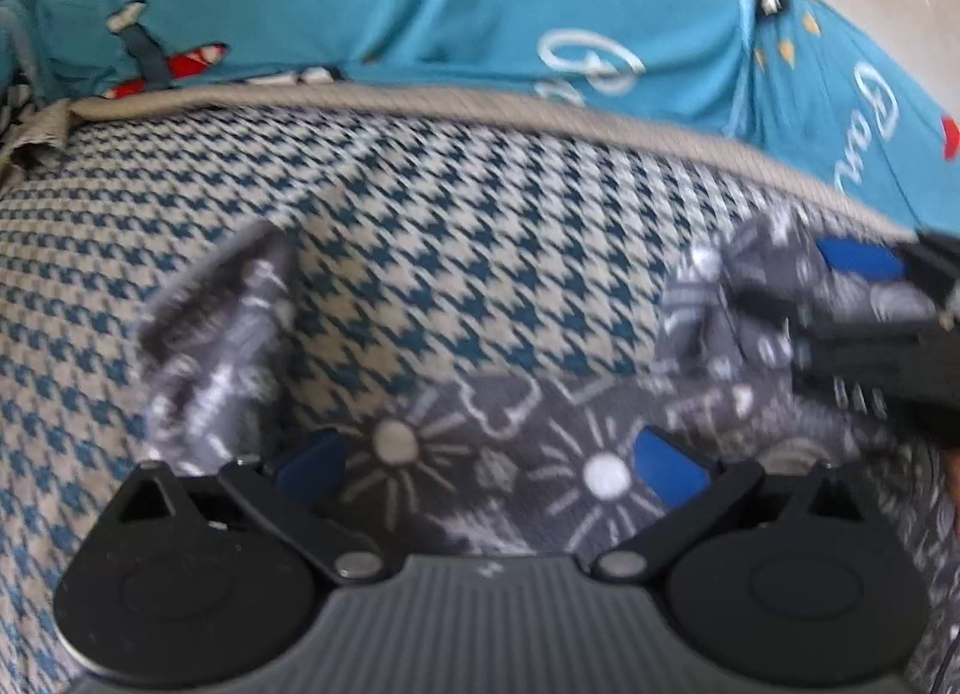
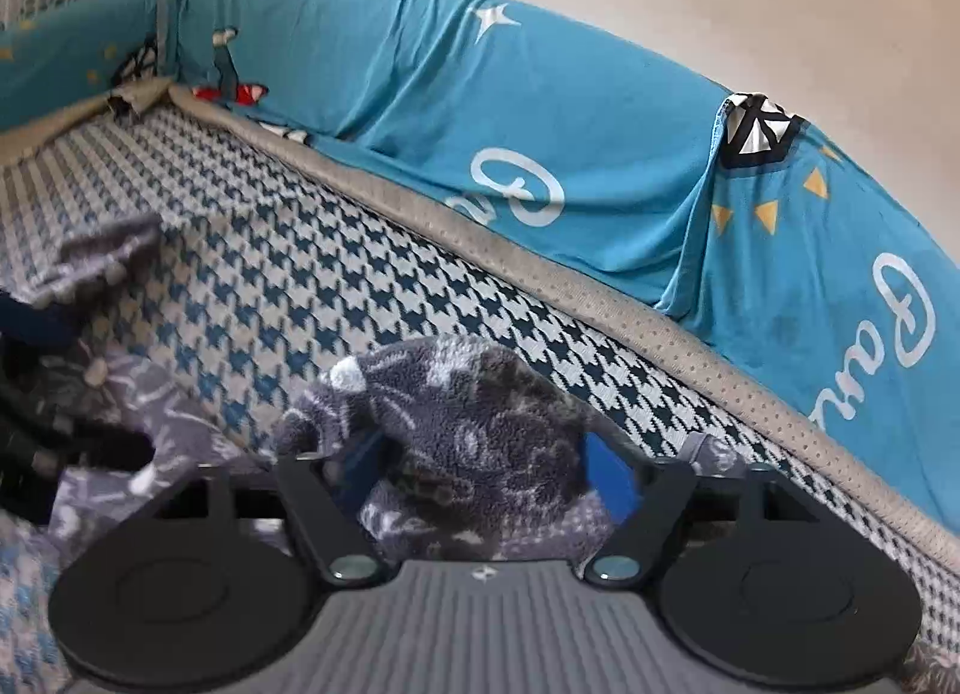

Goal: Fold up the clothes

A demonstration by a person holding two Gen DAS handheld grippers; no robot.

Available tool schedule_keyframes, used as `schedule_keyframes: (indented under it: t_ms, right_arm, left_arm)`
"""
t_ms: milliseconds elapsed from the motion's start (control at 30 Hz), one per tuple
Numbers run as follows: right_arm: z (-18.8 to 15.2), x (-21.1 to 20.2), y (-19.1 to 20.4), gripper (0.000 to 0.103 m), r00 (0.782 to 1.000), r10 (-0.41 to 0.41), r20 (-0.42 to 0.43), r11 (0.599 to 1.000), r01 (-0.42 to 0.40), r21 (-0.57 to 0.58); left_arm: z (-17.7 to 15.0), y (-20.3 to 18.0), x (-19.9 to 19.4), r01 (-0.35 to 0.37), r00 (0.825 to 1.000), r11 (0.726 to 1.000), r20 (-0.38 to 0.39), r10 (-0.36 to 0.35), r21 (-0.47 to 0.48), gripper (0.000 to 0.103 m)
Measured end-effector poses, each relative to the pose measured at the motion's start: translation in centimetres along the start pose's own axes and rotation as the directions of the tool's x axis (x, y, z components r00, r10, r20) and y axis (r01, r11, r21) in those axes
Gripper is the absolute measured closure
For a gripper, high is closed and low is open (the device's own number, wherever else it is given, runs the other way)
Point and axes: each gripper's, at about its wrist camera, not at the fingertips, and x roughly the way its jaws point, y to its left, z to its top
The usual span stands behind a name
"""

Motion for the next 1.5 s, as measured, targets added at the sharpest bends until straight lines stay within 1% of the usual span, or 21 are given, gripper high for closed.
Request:
schedule_keyframes:
  t_ms: [67, 200, 267, 367, 433, 467, 500, 567, 600, 667, 700, 767, 867, 933, 1000, 1067, 1167, 1267, 1333, 1400, 1500]
  right_arm:
    - [0.0, 0.3, -0.2, 0.063, 1.000, -0.010, -0.003, 1.000, 0.010, 0.009]
    - [0.5, 0.0, -1.5, 0.078, 0.999, -0.001, 0.041, 0.996, -0.003, 0.093]
    - [1.1, -0.5, -2.6, 0.087, 0.996, -0.005, 0.088, 0.984, -0.011, 0.179]
    - [2.1, -1.8, -5.3, 0.091, 0.983, -0.015, 0.183, 0.926, -0.055, 0.374]
    - [2.8, -2.9, -6.9, 0.093, 0.963, -0.035, 0.267, 0.874, -0.100, 0.476]
    - [3.1, -3.3, -7.5, 0.098, 0.951, -0.049, 0.304, 0.849, -0.121, 0.514]
    - [3.3, -3.5, -7.9, 0.099, 0.942, -0.063, 0.329, 0.830, -0.134, 0.542]
    - [3.8, -3.8, -8.6, 0.098, 0.922, -0.094, 0.376, 0.788, -0.161, 0.594]
    - [3.9, -3.7, -8.7, 0.098, 0.920, -0.107, 0.378, 0.771, -0.164, 0.616]
    - [3.7, -2.8, -8.6, 0.088, 0.941, -0.110, 0.319, 0.754, -0.130, 0.644]
    - [3.6, -2.3, -8.3, 0.088, 0.952, -0.093, 0.292, 0.760, -0.122, 0.638]
    - [3.5, -1.7, -7.3, 0.088, 0.971, -0.060, 0.231, 0.805, -0.090, 0.586]
    - [2.7, -2.5, -5.6, 0.087, 0.979, -0.058, 0.196, 0.866, -0.049, 0.498]
    - [2.0, -3.4, -4.6, 0.087, 0.984, -0.031, 0.175, 0.882, -0.055, 0.468]
    - [1.3, -4.2, -3.6, 0.086, 0.988, -0.005, 0.153, 0.897, -0.063, 0.437]
    - [0.6, -5.1, -2.5, 0.073, 0.991, 0.020, 0.130, 0.911, -0.072, 0.407]
    - [-0.9, -6.2, -0.4, 0.057, 0.995, 0.045, 0.087, 0.935, -0.072, 0.346]
    - [-2.4, -6.8, 1.8, 0.055, 0.998, 0.045, 0.043, 0.965, -0.054, 0.256]
    - [-3.3, -7.1, 3.2, 0.050, 0.999, 0.031, 0.018, 0.981, -0.034, 0.190]
    - [-3.8, -6.9, 3.9, 0.044, 1.000, 0.017, 0.008, 0.989, -0.018, 0.148]
    - [-4.2, -5.7, 4.5, 0.043, 1.000, 0.022, -0.006, 0.992, -0.021, 0.121]
  left_arm:
    - [-0.2, -0.6, 0.6, -0.018, 1.000, 0.999, -0.003, 0.018, 0.028, 0.000]
    - [-0.4, -1.6, 1.1, -0.065, 0.998, 0.995, 0.022, 0.063, 0.080, 0.000]
    - [-0.5, -2.0, 1.1, -0.073, 0.997, 0.993, 0.036, 0.070, 0.092, 0.000]
    - [-0.7, -2.6, 0.5, -0.065, 0.996, 0.992, 0.075, 0.057, 0.107, 0.000]
    - [-0.7, -3.3, 0.1, -0.085, 0.990, 0.987, 0.126, 0.068, 0.135, 0.000]
    - [-0.6, -3.5, 0.3, -0.109, 0.986, 0.982, 0.142, 0.087, 0.153, 0.000]
    - [-0.6, -3.8, 0.4, -0.133, 0.982, 0.976, 0.157, 0.106, 0.171, 0.000]
    - [-0.4, -3.5, 1.4, -0.229, 0.966, 0.960, 0.155, 0.204, 0.162, 0.000]
    - [-0.2, -3.1, 1.9, -0.268, 0.958, 0.952, 0.148, 0.246, 0.149, 0.000]
    - [0.2, -1.9, 2.1, -0.247, 0.964, 0.963, 0.130, 0.233, 0.107, 0.000]
    - [0.5, -1.4, 2.1, -0.233, 0.968, 0.969, 0.114, 0.223, 0.082, 0.000]
    - [0.8, -0.8, 2.2, -0.238, 0.967, 0.969, 0.106, 0.231, 0.059, 0.000]
    - [1.0, -0.6, 2.3, -0.260, 0.961, 0.964, 0.108, 0.253, 0.051, 0.000]
    - [1.4, -0.4, 2.5, -0.300, 0.949, 0.951, 0.126, 0.289, 0.073, 0.000]
    - [1.6, -0.6, 2.8, -0.369, 0.923, 0.924, 0.154, 0.353, 0.099, 0.000]
    - [1.8, -0.3, 3.1, -0.416, 0.903, 0.903, 0.169, 0.395, 0.107, 0.000]
    - [2.1, 0.2, 3.0, -0.401, 0.910, 0.912, 0.152, 0.387, 0.080, 0.000]
    - [2.1, 0.6, 2.8, -0.392, 0.914, 0.917, 0.144, 0.379, 0.073, 0.000]
    - [2.4, 0.7, 3.1, -0.399, 0.911, 0.914, 0.149, 0.385, 0.076, 0.000]
    - [2.3, 0.7, 3.1, -0.416, 0.903, 0.906, 0.156, 0.401, 0.078, 0.000]
    - [2.0, 0.4, 3.2, -0.451, 0.885, 0.889, 0.171, 0.433, 0.084, 0.000]
